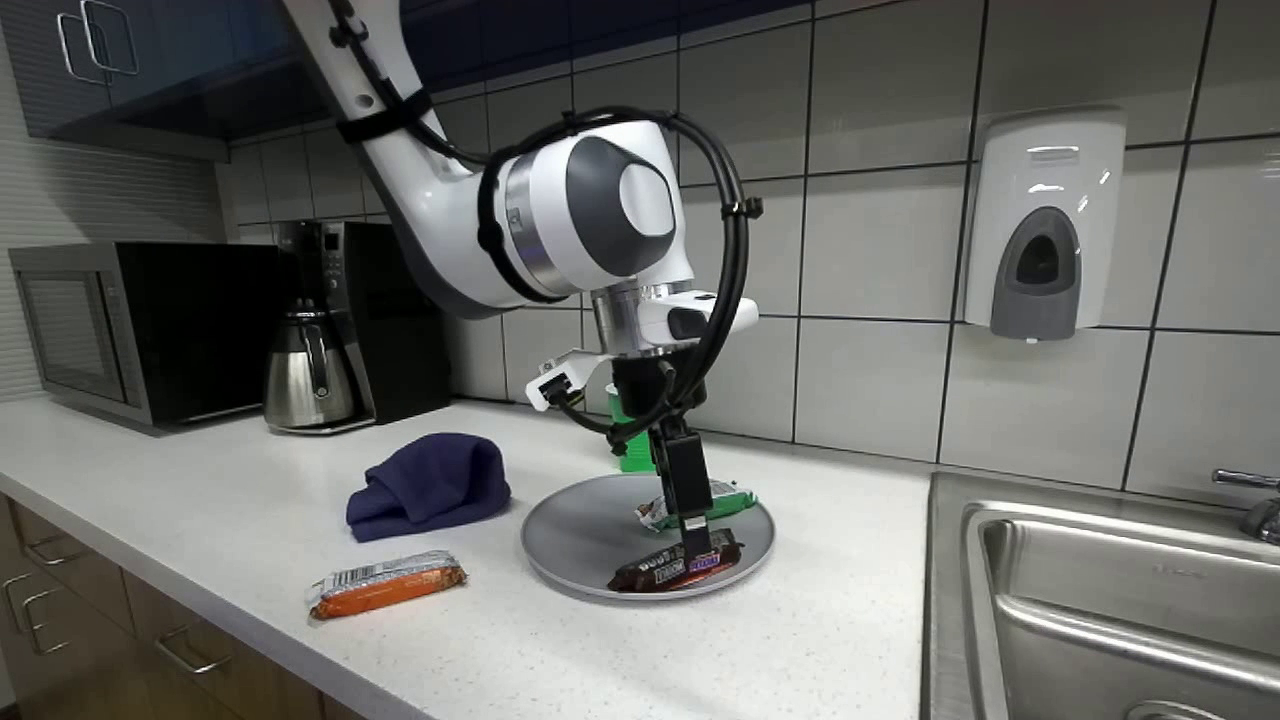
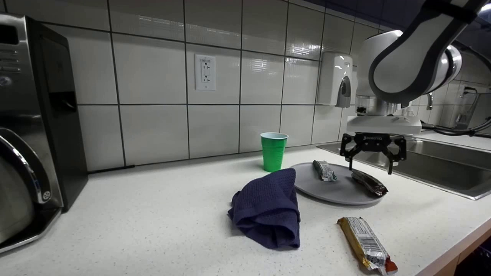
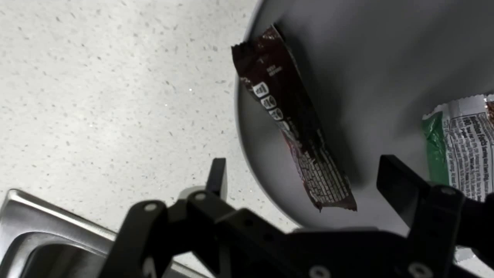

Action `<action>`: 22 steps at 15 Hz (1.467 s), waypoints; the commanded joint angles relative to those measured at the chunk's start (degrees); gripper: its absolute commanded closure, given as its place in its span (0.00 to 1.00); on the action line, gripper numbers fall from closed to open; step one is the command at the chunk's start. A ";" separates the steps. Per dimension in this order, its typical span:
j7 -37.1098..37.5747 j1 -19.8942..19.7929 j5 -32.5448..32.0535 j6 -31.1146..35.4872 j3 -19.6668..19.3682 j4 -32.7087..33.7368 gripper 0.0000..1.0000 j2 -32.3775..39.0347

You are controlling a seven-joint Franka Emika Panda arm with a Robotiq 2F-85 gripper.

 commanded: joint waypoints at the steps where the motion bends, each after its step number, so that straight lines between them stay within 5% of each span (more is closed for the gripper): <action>1: -0.28 0.49 0.27 -0.12 -0.50 0.08 0.00 -0.01; 16: 2.13 2.56 -6.09 2.88 -0.12 -5.35 0.00 -7.86; 22: 3.47 2.08 -7.12 4.23 3.62 -11.42 0.00 -13.71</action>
